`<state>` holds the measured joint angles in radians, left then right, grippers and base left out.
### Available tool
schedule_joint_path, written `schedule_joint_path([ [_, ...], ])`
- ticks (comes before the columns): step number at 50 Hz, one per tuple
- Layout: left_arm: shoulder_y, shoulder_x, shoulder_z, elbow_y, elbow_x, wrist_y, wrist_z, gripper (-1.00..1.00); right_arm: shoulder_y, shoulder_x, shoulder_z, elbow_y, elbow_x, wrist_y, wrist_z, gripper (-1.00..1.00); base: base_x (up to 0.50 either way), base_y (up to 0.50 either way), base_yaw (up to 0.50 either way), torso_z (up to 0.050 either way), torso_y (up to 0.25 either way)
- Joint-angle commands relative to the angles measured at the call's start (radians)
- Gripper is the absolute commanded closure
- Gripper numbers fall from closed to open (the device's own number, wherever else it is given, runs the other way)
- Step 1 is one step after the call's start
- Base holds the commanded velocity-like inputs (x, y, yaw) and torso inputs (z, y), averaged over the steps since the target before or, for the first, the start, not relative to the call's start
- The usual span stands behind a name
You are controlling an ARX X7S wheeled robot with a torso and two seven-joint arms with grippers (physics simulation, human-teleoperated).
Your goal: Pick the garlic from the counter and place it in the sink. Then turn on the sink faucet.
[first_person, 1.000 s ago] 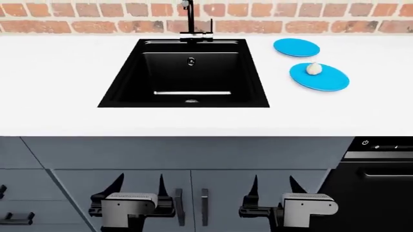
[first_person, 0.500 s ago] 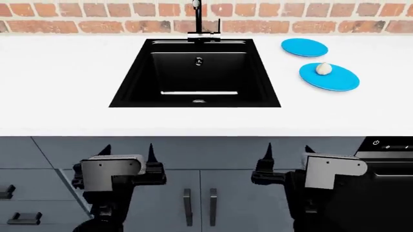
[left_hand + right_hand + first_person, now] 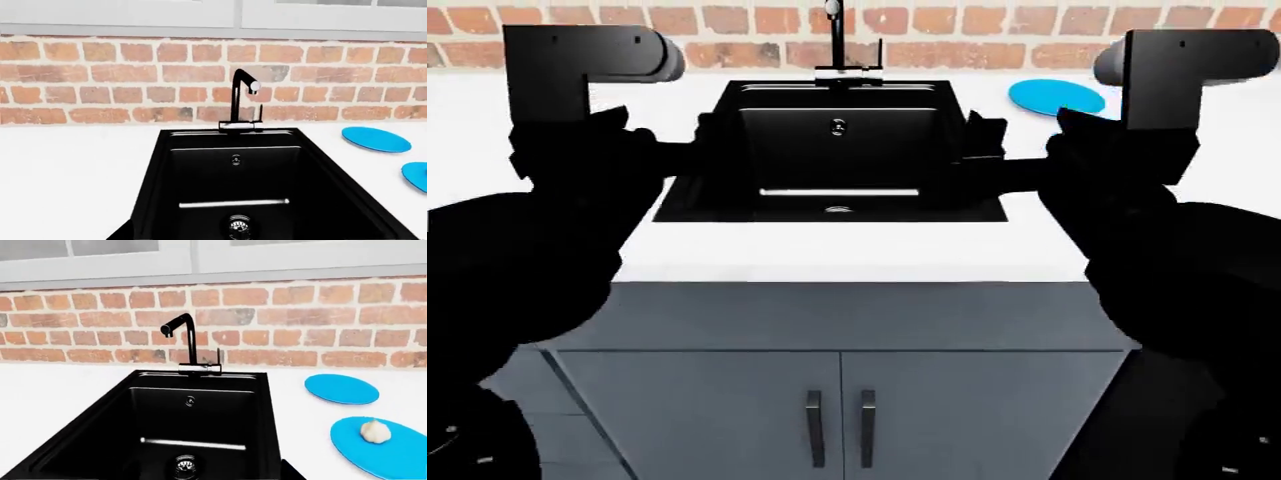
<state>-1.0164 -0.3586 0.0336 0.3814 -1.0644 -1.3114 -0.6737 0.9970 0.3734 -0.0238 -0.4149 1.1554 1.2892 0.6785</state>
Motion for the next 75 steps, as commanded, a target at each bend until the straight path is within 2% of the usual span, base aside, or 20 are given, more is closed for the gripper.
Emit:
schedule_joint_path([
  [1,-0.474,-0.088,0.352,-0.654,0.223,0.263,0.342,-1.00,0.496,0.001,-0.432,0.701,-0.337,-0.276,-0.417,-1.00,0.00,0.00,0.00,0.000,0.000],
  [3,-0.475,-0.088,0.353,-0.654,0.223,0.264,0.342,-1.00,0.496,0.001,-0.433,0.702,-0.337,-0.277,-0.417,-1.00,0.00,0.00,0.00,0.000,0.000],
  [4,-0.572,-0.042,0.462,-0.804,0.354,0.391,0.454,-1.00,0.598,-0.081,-0.503,0.852,-0.461,-0.427,-0.514,-1.00,0.00,0.00,0.00,0.000,0.000],
  [6,-0.656,0.019,0.521,-1.104,0.442,0.519,0.544,-1.00,0.684,-0.157,-0.583,1.152,-0.566,-0.584,-0.604,-1.00,0.00,0.00,0.00,0.000,0.000],
  [10,-0.794,0.143,0.571,-1.628,0.546,0.770,0.666,-1.00,0.802,-0.277,-0.606,1.721,-0.642,-0.803,-0.713,-1.00,0.00,0.00,0.00,0.000,0.000],
  [11,-0.807,0.159,0.568,-1.688,0.559,0.794,0.685,-1.00,0.795,-0.284,-0.601,1.723,-0.672,-0.796,-0.664,-1.00,0.00,0.00,0.00,0.000,0.000],
  [13,-0.788,0.156,0.540,-1.690,0.606,0.770,0.635,-1.00,0.780,-0.297,-0.584,1.723,-0.743,-0.801,-0.598,-1.00,0.00,0.00,0.00,0.000,0.000],
  [15,-0.787,0.159,0.504,-1.690,0.645,0.767,0.642,-1.00,0.778,-0.301,-0.545,1.723,-0.785,-0.798,-0.605,-1.00,0.00,0.00,0.00,0.000,0.000],
  [19,-0.753,0.148,0.418,-1.690,0.742,0.801,0.590,-1.00,0.739,-0.304,-0.428,1.724,-0.885,-0.782,-0.528,-1.00,0.00,0.00,0.00,0.000,0.000],
  [21,-0.745,0.147,0.384,-1.690,0.778,0.795,0.610,-1.00,0.727,-0.299,-0.383,1.724,-0.930,-0.792,-0.538,-1.00,0.00,0.00,0.00,0.000,0.000],
  [22,-0.743,0.146,0.370,-1.690,0.796,0.790,0.615,-1.00,0.724,-0.295,-0.363,1.724,-0.960,-0.765,-0.487,-1.00,0.00,0.00,0.00,0.000,0.000],
  [36,-0.728,0.164,0.209,-1.690,0.953,0.775,0.621,-1.00,0.693,-0.279,-0.223,1.724,-1.111,-0.769,-0.521,-1.00,0.49,0.00,0.00,0.000,0.000],
  [51,-0.721,0.172,0.142,-1.690,1.029,0.772,0.639,-1.00,0.689,-0.280,-0.200,1.724,-1.150,-0.769,-0.520,-1.00,0.50,0.00,0.00,0.000,0.000],
  [75,-0.720,0.175,0.119,-1.690,1.058,0.771,0.649,-1.00,0.682,-0.277,-0.201,1.724,-1.154,-0.772,-0.522,-1.00,0.50,0.00,0.00,0.000,0.001],
])
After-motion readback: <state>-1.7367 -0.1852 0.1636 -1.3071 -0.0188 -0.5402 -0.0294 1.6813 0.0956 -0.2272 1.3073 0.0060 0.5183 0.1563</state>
